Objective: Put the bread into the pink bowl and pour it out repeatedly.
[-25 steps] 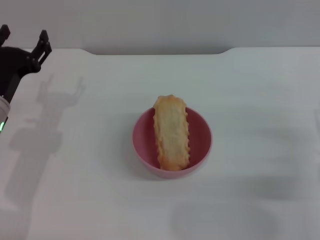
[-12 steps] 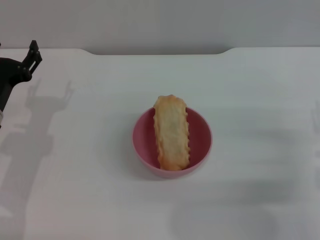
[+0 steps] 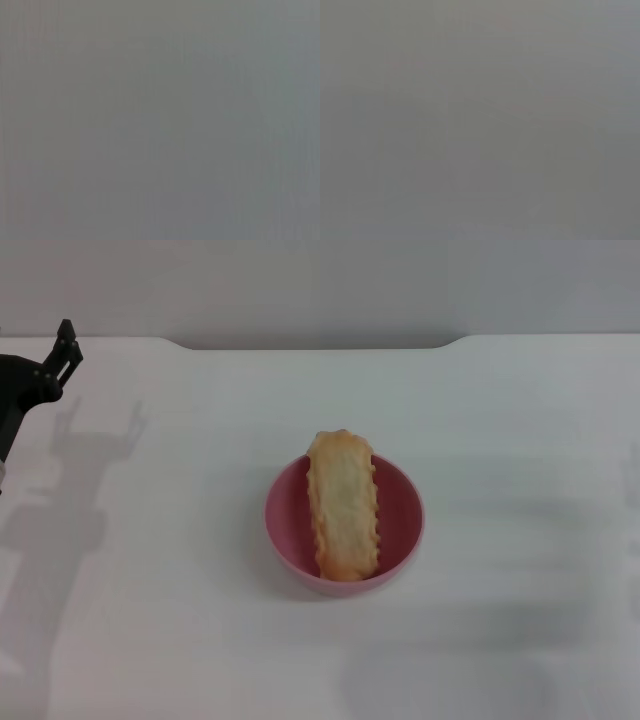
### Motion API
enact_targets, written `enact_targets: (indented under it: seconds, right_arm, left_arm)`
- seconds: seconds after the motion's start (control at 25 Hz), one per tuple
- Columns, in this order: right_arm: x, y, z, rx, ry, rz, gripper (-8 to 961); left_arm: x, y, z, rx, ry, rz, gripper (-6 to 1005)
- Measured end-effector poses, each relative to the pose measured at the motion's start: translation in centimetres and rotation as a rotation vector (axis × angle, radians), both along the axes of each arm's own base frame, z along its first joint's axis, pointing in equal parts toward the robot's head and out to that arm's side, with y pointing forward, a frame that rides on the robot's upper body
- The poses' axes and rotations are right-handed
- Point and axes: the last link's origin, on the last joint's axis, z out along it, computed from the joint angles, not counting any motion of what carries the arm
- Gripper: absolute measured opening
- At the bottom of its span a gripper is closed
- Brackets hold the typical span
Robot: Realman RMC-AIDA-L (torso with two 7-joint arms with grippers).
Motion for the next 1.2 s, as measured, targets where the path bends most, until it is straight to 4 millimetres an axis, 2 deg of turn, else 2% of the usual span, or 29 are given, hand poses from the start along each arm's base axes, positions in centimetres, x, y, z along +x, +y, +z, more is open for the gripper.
enact_targets:
  seconds: [0.4,0.72,1.2]
  right_arm:
    - [0.8,-0.1,-0.5,-0.033,-0.003,-0.013,633]
    - [1.6,0.2,-0.2,-0.032,0.022,-0.023,633]
    - [2.4,0.3,0.0,-0.041,-0.013,-0.037,634]
  left_arm:
    - [-0.5,-0.8,-0.2,0.004,-0.015,0.007,862]
    - [-0.3,-1.1,-0.3,0.003,-0.014,-0.006,861]
    - [1.5,-1.0,-1.8,-0.048,-0.009,-0.060,861]
